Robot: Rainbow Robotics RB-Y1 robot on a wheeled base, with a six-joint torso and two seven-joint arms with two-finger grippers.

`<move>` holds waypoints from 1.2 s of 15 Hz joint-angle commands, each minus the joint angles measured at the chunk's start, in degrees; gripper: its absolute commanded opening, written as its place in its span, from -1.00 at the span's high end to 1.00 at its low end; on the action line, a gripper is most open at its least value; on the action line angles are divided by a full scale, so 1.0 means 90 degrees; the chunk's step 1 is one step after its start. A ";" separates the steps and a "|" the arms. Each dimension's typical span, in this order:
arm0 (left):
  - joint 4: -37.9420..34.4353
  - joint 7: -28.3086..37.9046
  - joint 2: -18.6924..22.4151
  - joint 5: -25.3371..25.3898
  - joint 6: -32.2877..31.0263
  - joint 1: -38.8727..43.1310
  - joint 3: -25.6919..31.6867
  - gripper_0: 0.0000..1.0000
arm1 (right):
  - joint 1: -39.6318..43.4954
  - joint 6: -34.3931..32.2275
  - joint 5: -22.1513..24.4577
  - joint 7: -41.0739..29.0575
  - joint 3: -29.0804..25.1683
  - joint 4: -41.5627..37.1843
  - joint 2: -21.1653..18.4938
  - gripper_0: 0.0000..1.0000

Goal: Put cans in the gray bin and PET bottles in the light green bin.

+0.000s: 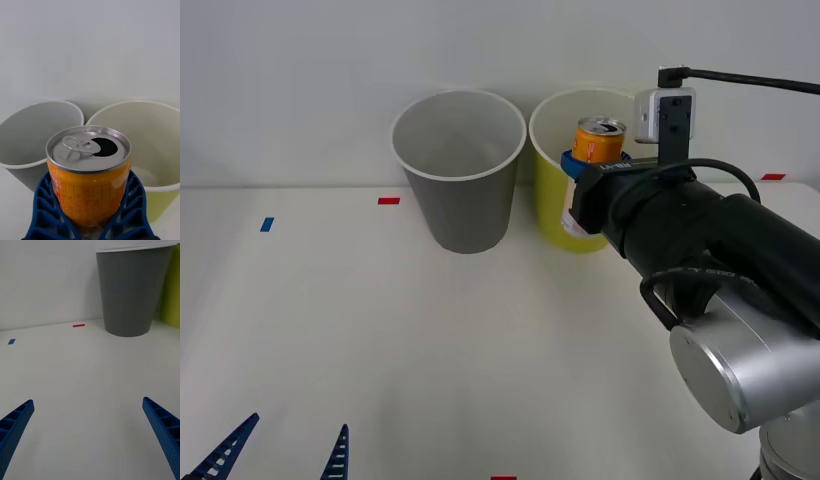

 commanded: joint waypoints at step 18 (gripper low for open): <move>0.0000 0.0000 0.0000 0.0000 0.0000 0.0000 0.0000 -1.00 | -0.4139 -0.2933 -0.1021 -0.0279 0.0607 0.5076 0.0025 1.00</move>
